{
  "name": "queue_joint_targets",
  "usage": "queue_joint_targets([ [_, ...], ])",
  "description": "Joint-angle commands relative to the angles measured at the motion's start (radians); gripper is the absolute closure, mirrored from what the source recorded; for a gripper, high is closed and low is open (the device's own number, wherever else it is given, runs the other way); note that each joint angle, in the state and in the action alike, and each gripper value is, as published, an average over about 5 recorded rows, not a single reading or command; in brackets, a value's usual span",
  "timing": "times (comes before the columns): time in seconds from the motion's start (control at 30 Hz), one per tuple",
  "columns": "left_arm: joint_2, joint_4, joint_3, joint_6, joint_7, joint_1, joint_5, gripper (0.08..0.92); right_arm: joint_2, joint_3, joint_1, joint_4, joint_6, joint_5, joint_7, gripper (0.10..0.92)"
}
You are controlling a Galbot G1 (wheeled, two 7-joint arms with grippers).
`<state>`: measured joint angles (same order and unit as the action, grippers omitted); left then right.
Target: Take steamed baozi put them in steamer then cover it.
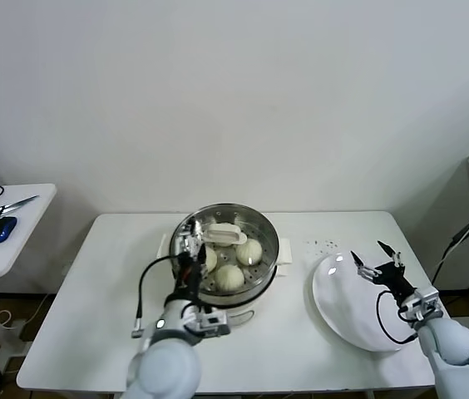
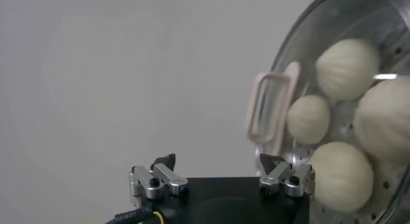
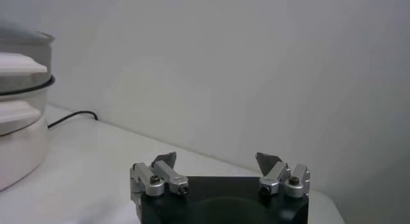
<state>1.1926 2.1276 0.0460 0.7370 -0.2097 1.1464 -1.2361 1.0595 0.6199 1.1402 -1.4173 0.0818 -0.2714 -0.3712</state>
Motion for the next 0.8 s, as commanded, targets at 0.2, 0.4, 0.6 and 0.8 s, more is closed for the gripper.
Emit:
queue_joint_targets([
  [0.2,0.129,0.095,-0.602,-0.632,0.289,0.356,0.81,0.177,0.031,0.058,0.108,-0.14,-0.029,-0.053,0.02,0.203],
  [0.4,0.261,0.04,-0.79,-0.749,0.281,0.459,1.181,0.177,0.055,0.078,0.158,-0.202,-0.037,-0.053,0.02,0.203],
  [0.6,0.319,-0.11,-0.847,-0.835,0.244,0.503,1.297,0.177,0.081,0.086,0.203,-0.228,-0.023,-0.052,0.019,0.203],
  [0.8,0.303,-0.167,-0.83,-0.864,0.238,0.535,1.313,0.177,0.099,0.082,0.24,-0.235,0.024,-0.056,0.024,0.203],
])
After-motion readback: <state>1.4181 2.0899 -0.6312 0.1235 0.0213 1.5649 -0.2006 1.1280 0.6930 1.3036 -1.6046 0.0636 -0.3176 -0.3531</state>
